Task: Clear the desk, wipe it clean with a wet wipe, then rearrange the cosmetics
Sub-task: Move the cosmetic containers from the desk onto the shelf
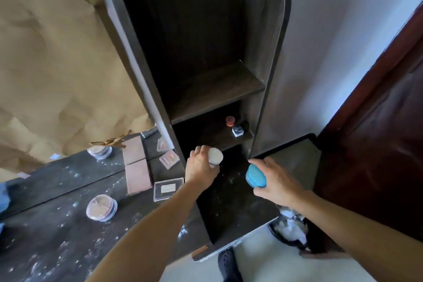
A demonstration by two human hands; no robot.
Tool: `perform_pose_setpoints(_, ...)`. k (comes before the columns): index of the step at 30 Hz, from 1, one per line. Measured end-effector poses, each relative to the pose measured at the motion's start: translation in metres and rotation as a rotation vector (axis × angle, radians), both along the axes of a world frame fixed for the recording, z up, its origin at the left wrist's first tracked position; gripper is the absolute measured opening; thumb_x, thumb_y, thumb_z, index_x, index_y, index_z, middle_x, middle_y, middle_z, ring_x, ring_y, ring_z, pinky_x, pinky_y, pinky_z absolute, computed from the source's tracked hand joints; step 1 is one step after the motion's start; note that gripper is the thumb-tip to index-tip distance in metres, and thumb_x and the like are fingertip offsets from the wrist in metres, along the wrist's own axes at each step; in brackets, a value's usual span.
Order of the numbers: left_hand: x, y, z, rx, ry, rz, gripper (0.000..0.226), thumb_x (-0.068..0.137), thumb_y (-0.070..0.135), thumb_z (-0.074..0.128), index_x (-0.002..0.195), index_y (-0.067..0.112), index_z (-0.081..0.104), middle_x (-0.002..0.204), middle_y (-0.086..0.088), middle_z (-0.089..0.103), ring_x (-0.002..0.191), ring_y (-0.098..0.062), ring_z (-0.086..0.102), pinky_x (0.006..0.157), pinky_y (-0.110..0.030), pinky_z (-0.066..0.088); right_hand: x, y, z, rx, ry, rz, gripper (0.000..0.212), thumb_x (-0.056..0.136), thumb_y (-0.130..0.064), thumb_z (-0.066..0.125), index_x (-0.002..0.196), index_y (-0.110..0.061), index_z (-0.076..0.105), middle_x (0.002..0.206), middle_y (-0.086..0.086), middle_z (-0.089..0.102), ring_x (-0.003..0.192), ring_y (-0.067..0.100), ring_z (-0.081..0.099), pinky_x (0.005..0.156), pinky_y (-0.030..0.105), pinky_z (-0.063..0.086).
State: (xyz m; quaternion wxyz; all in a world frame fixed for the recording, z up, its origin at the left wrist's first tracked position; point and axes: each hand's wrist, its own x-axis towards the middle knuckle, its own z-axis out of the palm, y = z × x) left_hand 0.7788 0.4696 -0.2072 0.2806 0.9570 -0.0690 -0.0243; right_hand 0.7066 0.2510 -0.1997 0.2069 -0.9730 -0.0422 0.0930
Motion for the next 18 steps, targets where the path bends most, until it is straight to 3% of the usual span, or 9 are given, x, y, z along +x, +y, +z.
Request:
perform_pose_setpoints(8,0.091,-0.051,-0.028,-0.077,0.141,0.122,0.057,0.079,0.029,0.072,0.126,0.013,0.047,0.115,-0.017,0.058,0.109,-0.034,0.052,0.085,-0.037,0.045,0.025,-0.035,-0.024,0.044,-0.034,-0.074,0.074,0.062,-0.039,0.062,0.132,-0.037,0.040,0.106,-0.006,0.047,0.086,0.016,0.055,0.072,0.032,0.052)
perform_pose_setpoints(13,0.124,-0.063,-0.046,-0.127,0.129,0.212,0.055,0.080,0.029,0.072,0.126,0.007,0.051,0.125,-0.020,0.056,0.118,-0.035,0.050,0.093,-0.038,0.044,0.035,-0.049,-0.033,0.062,-0.007,-0.106,0.075,0.062,-0.038,0.063,0.134,-0.036,0.040,0.120,0.002,0.048,0.099,0.021,0.056,0.082,0.034,0.052)
perform_pose_setpoints(18,0.141,-0.067,-0.046,-0.133,0.157,0.258,0.050,0.083,0.030,0.069,0.122,0.002,0.056,0.123,-0.024,0.058,0.116,-0.038,0.054,0.095,-0.038,0.044,0.051,-0.060,-0.031,0.030,0.024,-0.075,0.078,0.064,-0.035,0.067,0.137,-0.033,0.040,0.119,0.001,0.046,0.098,0.020,0.054,0.080,0.030,0.049)
